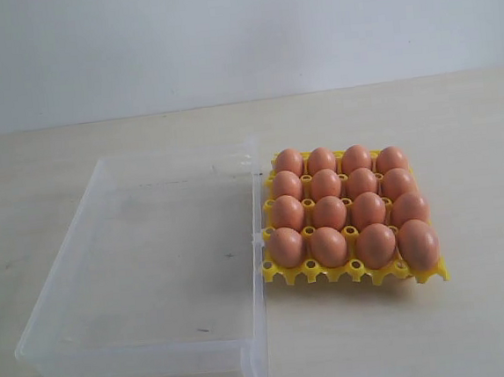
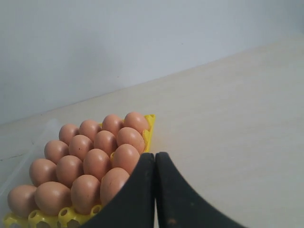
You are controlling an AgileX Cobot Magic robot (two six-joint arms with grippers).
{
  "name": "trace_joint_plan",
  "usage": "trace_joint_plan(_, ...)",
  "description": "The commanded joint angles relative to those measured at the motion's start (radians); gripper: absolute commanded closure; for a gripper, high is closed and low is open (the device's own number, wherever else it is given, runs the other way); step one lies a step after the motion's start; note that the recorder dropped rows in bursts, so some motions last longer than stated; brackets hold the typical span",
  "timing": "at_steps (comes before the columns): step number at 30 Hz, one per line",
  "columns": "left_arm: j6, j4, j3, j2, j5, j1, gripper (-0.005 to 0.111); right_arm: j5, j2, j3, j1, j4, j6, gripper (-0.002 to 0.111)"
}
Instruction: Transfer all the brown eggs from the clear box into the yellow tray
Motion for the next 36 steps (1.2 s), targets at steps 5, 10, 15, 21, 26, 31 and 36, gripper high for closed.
trace_joint_plan(5, -0.005, -0.001, -0.004, -0.006, -0.006, 0.002, 0.107, 0.002, -0.005, 0.005, -0.005, 0.000, -0.016, 0.108)
trace_joint_plan(10, -0.005, -0.001, -0.004, -0.006, -0.006, 0.002, 0.107, 0.002, -0.005, 0.005, -0.005, 0.000, -0.016, 0.108)
trace_joint_plan(15, -0.005, -0.001, -0.004, -0.006, -0.006, 0.002, 0.107, 0.002, -0.005, 0.005, -0.005, 0.000, -0.016, 0.108)
trace_joint_plan(21, -0.005, -0.001, -0.004, -0.006, -0.006, 0.002, 0.107, 0.002, -0.005, 0.005, -0.007, 0.000, -0.016, 0.108)
trace_joint_plan(26, -0.005, -0.001, -0.004, -0.006, -0.006, 0.002, 0.107, 0.005, -0.005, 0.005, -0.007, 0.000, -0.016, 0.108)
trace_joint_plan(31, -0.005, -0.001, -0.004, -0.006, -0.006, 0.002, 0.107, 0.005, -0.005, 0.005, -0.011, 0.000, -0.016, 0.108)
trace_joint_plan(36, -0.005, -0.001, -0.004, -0.006, -0.006, 0.002, 0.107, 0.007, -0.005, 0.005, -0.044, 0.000, -0.018, 0.108)
